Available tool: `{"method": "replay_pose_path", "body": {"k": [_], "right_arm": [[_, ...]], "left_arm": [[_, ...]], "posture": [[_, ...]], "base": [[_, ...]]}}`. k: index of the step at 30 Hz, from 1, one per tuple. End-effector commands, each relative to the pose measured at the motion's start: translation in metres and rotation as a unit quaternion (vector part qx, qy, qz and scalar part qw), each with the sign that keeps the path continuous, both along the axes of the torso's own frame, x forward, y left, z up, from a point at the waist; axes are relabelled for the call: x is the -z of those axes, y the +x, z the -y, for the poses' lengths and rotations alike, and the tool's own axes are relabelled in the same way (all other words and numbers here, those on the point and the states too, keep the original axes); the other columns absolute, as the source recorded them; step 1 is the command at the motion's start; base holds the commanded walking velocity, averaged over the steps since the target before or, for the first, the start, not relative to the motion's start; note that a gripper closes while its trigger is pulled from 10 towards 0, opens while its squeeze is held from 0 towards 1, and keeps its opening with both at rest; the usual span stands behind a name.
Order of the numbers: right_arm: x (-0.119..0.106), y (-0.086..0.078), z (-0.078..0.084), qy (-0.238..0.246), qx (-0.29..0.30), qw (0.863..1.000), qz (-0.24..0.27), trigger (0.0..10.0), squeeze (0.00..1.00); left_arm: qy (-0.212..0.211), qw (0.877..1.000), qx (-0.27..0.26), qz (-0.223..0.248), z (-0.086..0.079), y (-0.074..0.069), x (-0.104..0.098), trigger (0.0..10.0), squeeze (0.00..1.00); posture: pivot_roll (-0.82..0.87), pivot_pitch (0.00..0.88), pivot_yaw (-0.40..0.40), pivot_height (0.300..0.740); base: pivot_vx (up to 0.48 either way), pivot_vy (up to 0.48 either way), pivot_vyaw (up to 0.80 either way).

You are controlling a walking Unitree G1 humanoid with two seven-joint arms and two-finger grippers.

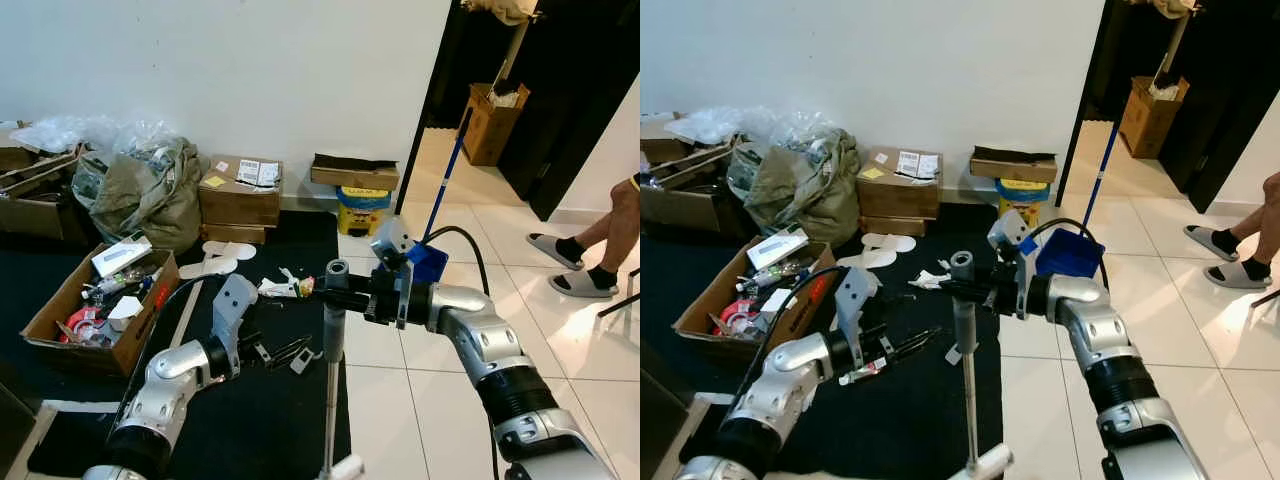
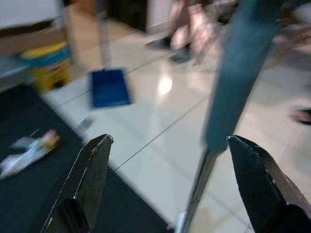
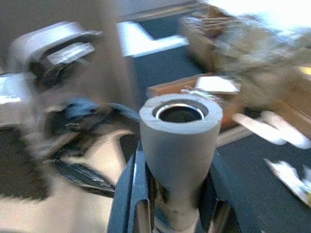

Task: Sweep floor

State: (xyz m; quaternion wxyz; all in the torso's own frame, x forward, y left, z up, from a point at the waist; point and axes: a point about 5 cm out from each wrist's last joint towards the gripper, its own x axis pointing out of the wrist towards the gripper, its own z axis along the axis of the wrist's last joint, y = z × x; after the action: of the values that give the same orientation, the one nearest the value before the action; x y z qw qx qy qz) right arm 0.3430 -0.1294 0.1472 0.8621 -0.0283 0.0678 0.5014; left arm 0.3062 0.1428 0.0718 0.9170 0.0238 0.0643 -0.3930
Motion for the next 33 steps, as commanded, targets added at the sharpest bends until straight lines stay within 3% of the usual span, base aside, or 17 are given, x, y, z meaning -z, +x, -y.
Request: {"method": "replay_pose_path", "body": {"k": [1, 2, 4, 7, 9, 10, 15, 16, 17, 18, 19, 20, 22, 27, 28, 29, 33], "right_arm": [[-0.004, 0.009, 0.007, -0.001, 0.057, 0.998, 0.017, 0.0, 0.0], [-0.004, 0.009, 0.007, -0.001, 0.057, 0.998, 0.017, 0.0, 0.0], [0.003, 0.02, 0.022, -0.009, 0.164, 0.986, 0.017, 0.0, 0.0], [0.004, 0.022, 0.027, -0.009, 0.196, 0.98, 0.017, 0.0, 0.0], [0.007, 0.027, 0.041, -0.009, 0.275, 0.961, 0.018, 0.0, 0.0], [0.007, 0.027, 0.041, -0.009, 0.275, 0.961, 0.018, 0.0, 0.0], [0.012, 0.028, 0.054, 0.068, 0.373, 0.925, 0.013, 0.0, 0.0], [0.013, 0.029, 0.053, 0.095, 0.39, 0.916, 0.007, 0.0, 0.0], [0.013, 0.029, 0.053, 0.095, 0.39, 0.916, 0.007, 0.0, 0.0], [0.014, 0.029, 0.052, 0.117, 0.405, 0.907, 0.003, 0.0, 0.0], [0.015, 0.03, 0.052, 0.129, 0.418, 0.899, 0.0, 0.0, 0.0], [0.017, 0.03, 0.052, 0.146, 0.43, 0.891, -0.008, 1.1, 0.0], [0.028, 0.027, 0.053, 0.153, 0.465, 0.871, -0.032, 10.0, 0.0], [0.039, 0.023, 0.048, 0.127, 0.466, 0.875, -0.038, 10.0, 0.0], [0.048, 0.019, 0.04, 0.111, 0.458, 0.881, -0.045, 10.0, 0.0], [0.051, 0.017, 0.035, 0.104, 0.447, 0.887, -0.042, 10.0, 0.0], [0.056, 0.014, 0.023, 0.1, 0.43, 0.897, -0.035, 10.0, 0.0]], "left_arm": [[0.024, 0.998, -0.052, -0.015, -0.015, 0.002, 0.01, 10.0, 1.0], [0.024, 0.998, -0.052, -0.015, -0.015, 0.002, 0.01, 10.0, 1.0], [0.045, 0.988, -0.139, -0.055, -0.033, -0.002, 0.03, 10.0, 1.0], [0.051, 0.983, -0.162, -0.068, -0.039, -0.004, 0.036, 10.0, 1.0], [0.061, 0.97, -0.212, -0.102, -0.049, -0.013, 0.052, 10.0, 1.0], [0.061, 0.97, -0.212, -0.102, -0.049, -0.013, 0.052, 10.0, 1.0], [0.071, 0.929, -0.315, -0.183, -0.068, -0.042, 0.087, 10.0, 1.0], [0.074, 0.92, -0.331, -0.198, -0.07, -0.048, 0.094, 10.0, 0.33], [0.074, 0.92, -0.331, -0.198, -0.07, -0.048, 0.094, 10.0, 0.33], [0.074, 0.913, -0.342, -0.21, -0.071, -0.053, 0.099, 10.0, 0.18], [0.076, 0.908, -0.35, -0.217, -0.072, -0.056, 0.102, 10.0, 0.18], [0.076, 0.901, -0.361, -0.227, -0.072, -0.061, 0.106, 10.0, 0.0], [0.064, 0.883, -0.387, -0.259, -0.072, -0.074, 0.117, 10.0, 0.0], [0.058, 0.869, -0.404, -0.281, -0.073, -0.083, 0.124, 10.0, 0.0], [0.053, 0.852, -0.42, -0.308, -0.073, -0.095, 0.132, 10.0, 0.0], [0.058, 0.845, -0.423, -0.32, -0.073, -0.102, 0.137, 10.0, 0.0], [0.069, 0.833, -0.429, -0.343, -0.072, -0.115, 0.145, 10.0, 0.0]], "posture": [[-0.03, 0.0, -0.03, 0.74], [-0.03, 0.0, -0.03, 0.74], [-0.03, 0.0, -0.03, 0.74], [-0.03, 0.0, -0.03, 0.74], [-0.03, 0.0, -0.034, 0.74], [-0.03, 0.0, -0.034, 0.74], [-0.03, 0.0, -0.036, 0.74], [-0.04, 0.0, -0.036, 0.74], [-0.04, 0.0, -0.036, 0.74], [-0.04, 0.0, -0.036, 0.74], [-0.04, 0.0, -0.036, 0.74], [-0.04, 0.0, -0.038, 0.74], [-0.05, 0.0, -0.04, 0.74], [-0.05, 0.0, -0.04, 0.74], [-0.06, 0.0, -0.036, 0.74], [-0.06, 0.0, -0.036, 0.74], [-0.06, 0.0, -0.029, 0.74]], "base": [[0.0, 0.0, 0.0], [0.0, 0.0, 0.0], [0.0, 0.0, 0.0], [0.0, 0.0, 0.0], [0.0, 0.0, 0.0], [0.0, 0.0, 0.0], [0.0, 0.0, 0.0], [0.0, 0.0, 0.0], [0.0, 0.0, 0.0], [0.0, 0.0, 0.0], [0.0, 0.0, 0.0], [0.0, 0.0, 0.0], [0.0, 0.0, 0.0], [0.0, 0.0, 0.0], [0.0, 0.0, 0.0], [0.0, 0.0, 0.0], [0.0, 0.0, 0.0]]}}
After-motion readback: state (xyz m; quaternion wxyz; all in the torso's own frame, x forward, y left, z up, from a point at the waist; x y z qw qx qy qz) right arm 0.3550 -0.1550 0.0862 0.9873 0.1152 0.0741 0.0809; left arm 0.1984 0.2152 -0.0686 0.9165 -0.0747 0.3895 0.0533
